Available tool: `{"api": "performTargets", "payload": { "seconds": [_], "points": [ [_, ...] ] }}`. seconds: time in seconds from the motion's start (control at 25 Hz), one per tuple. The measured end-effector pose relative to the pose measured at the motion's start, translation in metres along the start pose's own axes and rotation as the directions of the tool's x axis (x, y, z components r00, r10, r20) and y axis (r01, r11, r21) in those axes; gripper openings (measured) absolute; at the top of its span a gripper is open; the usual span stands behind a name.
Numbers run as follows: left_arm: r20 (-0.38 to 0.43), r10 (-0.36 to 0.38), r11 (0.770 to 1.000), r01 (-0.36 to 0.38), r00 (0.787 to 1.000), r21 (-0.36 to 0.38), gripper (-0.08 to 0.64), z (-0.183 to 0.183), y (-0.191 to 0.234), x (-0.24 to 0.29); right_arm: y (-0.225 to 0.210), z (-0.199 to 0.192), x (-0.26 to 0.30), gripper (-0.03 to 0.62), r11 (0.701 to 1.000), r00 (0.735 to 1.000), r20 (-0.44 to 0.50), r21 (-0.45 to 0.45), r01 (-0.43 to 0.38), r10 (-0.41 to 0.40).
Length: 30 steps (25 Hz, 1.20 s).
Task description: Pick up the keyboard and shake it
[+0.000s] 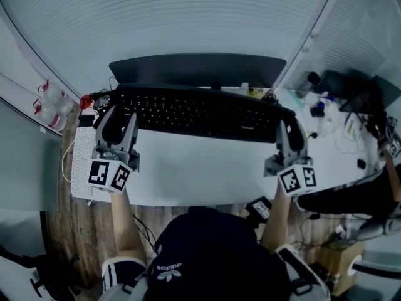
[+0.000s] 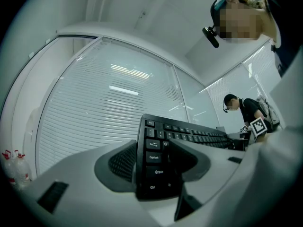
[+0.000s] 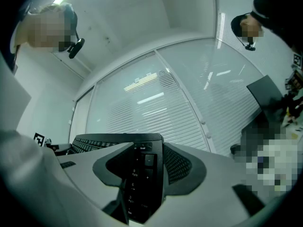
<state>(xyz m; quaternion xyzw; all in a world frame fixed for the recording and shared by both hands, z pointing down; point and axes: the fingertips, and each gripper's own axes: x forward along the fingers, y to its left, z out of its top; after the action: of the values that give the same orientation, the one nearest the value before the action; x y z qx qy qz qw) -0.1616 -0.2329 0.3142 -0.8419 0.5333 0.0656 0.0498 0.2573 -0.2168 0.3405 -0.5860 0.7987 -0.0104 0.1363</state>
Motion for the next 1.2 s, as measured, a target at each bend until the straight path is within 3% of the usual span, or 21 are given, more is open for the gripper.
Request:
{"api": "performTargets", "payload": {
  "seconds": [1.2],
  "points": [
    [-0.007,0.001,1.0,-0.001,1.0,-0.004,0.218,0.0069,-0.0015,-0.0017,0.0029,0.0082,-0.0023,0.186,1.0,1.0,-0.009,0.008,0.01,-0.01]
  ]
}}
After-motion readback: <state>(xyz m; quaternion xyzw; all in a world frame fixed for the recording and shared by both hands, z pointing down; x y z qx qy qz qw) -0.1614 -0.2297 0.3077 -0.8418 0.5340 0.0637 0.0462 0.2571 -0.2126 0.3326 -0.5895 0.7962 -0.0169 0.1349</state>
